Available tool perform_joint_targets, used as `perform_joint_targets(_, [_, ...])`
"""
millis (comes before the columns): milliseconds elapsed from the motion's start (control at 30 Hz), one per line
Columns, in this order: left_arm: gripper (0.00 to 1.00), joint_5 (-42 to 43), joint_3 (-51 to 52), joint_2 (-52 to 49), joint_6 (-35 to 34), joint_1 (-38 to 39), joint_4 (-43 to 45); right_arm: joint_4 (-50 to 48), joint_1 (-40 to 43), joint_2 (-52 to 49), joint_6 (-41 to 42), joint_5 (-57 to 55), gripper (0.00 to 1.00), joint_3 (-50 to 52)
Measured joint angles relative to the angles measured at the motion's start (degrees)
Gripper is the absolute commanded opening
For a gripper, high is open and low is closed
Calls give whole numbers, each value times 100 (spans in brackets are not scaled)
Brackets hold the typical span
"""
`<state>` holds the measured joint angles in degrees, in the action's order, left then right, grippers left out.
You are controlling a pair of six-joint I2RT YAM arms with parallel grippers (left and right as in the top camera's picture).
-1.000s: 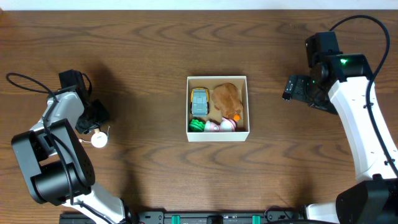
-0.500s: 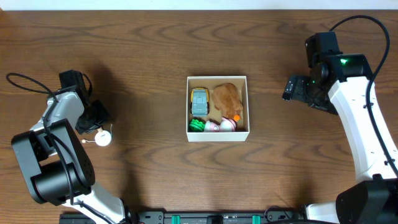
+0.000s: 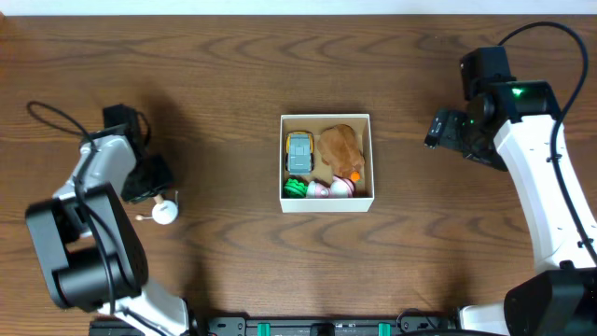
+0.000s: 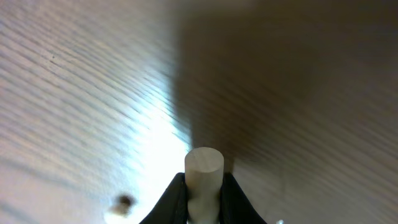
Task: Pack container
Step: 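Grasp the white base with wooden stick using the left gripper, then carry the stick object with the left gripper and place it in the box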
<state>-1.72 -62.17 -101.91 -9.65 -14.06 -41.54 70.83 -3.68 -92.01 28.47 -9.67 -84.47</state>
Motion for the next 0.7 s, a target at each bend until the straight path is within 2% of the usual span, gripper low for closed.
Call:
perform_joint_targets(200, [5, 0, -107, 1655, 229, 1069, -181, -28, 577, 0, 57, -4, 99, 0])
perform_joint_targets(400, [6, 0, -155, 3077, 269, 2623, -116, -85, 1344, 0, -175, 105, 99, 2])
perform_joint_targets(533, [6, 13, -160, 3394, 356, 3606, 376, -76, 1679, 0, -474, 122, 99, 2])
perform_joint_targets(700, [6, 4, -162, 3165, 662, 4474, 1390, -33, 1766, 0, -691, 181, 99, 11])
